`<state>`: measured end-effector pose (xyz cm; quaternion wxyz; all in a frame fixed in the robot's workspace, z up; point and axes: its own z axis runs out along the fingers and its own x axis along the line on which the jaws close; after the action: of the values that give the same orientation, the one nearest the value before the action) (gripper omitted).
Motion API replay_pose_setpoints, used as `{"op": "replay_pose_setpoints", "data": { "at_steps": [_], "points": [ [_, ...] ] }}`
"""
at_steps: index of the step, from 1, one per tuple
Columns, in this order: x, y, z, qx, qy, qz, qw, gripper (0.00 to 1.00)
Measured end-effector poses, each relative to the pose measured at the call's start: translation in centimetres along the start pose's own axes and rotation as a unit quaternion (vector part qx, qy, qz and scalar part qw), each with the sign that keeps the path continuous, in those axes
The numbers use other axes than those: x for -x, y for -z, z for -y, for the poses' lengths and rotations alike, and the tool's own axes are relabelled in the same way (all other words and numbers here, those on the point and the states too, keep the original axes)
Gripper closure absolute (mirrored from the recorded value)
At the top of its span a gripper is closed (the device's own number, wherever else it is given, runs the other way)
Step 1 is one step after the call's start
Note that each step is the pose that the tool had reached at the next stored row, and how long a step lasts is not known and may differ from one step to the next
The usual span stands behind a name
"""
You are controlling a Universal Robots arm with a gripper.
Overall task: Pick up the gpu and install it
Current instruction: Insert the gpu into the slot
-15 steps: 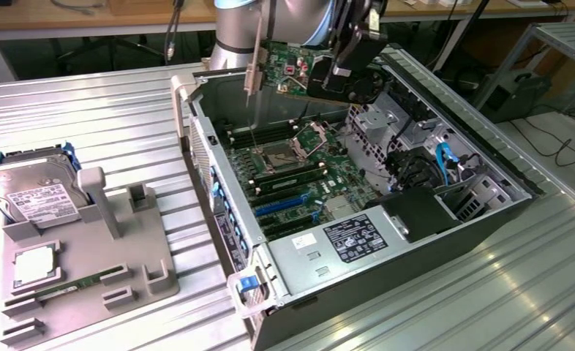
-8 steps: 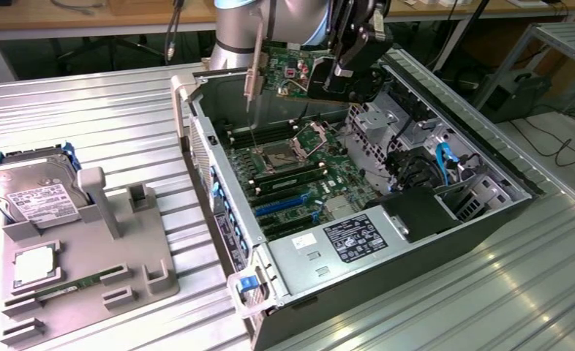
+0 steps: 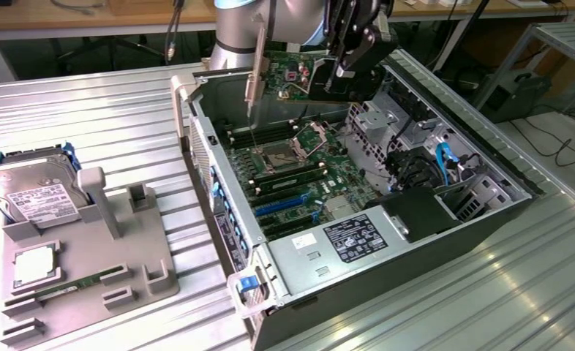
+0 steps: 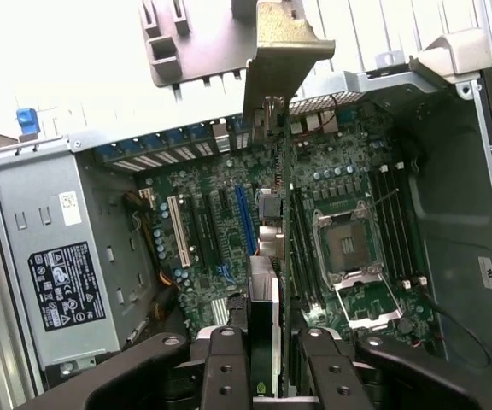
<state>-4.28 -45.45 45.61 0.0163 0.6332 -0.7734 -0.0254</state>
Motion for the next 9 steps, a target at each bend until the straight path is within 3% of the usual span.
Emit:
{"op": "replay_pose_setpoints", "data": {
  "at_steps": [9],
  "points": [
    [-0.02,-0.03,0.01,0.0004,0.053,-0.0032,0.9986,0.73]
  ]
}}
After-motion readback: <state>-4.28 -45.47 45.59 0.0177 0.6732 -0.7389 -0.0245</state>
